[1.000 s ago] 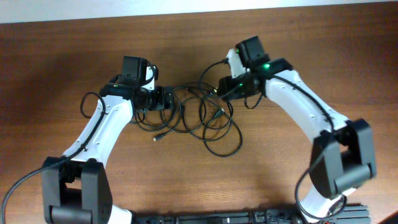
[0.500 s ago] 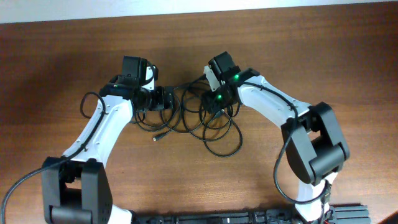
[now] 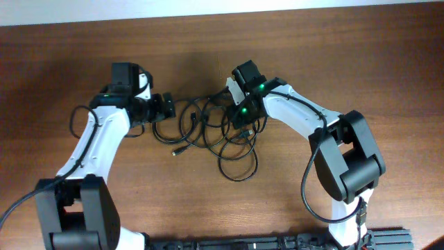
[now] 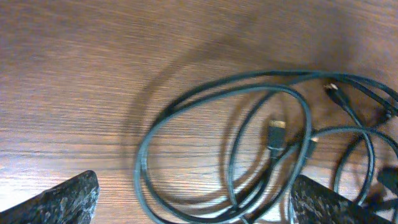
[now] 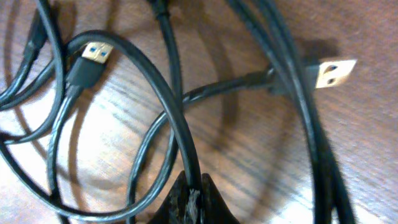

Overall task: Untangle cables
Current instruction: 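Lift one cable with the right gripper and carry it to the right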

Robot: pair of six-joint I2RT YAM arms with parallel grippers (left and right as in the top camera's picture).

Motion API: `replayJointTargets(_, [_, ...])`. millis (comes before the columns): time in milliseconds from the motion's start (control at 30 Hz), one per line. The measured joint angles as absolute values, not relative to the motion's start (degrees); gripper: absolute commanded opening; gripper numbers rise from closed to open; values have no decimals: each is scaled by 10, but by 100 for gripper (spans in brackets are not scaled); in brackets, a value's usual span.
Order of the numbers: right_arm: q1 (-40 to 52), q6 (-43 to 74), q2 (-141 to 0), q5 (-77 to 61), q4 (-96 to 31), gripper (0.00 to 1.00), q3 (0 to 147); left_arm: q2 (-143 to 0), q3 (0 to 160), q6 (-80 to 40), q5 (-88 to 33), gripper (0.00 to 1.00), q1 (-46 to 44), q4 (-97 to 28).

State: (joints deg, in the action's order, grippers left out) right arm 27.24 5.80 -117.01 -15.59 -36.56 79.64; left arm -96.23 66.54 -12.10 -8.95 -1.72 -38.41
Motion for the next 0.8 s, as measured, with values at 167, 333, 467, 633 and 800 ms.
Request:
replayJointTargets(167, [267,58,-1167,-184,-469,4,852,-962,665,-121,-90,100,3,-391])
replayJointTargets(333, [244,58,-1125,-262,-525,4,1036,-962,665,-123,-90,100,3,-394])
replayJointTargets(467, [229,58,-1062,-315,-529,4,1164,-962,665,-123,-90,99,3,-397])
replayJointTargets(633, [229,58,-1026,-334,-526,4,1224,-962,665,-123,-90,99,3,-397])
replayJointTargets(800, [229,58,-1024,-338,-503,4,1225,-962,665,-123,-90,99,3,-397])
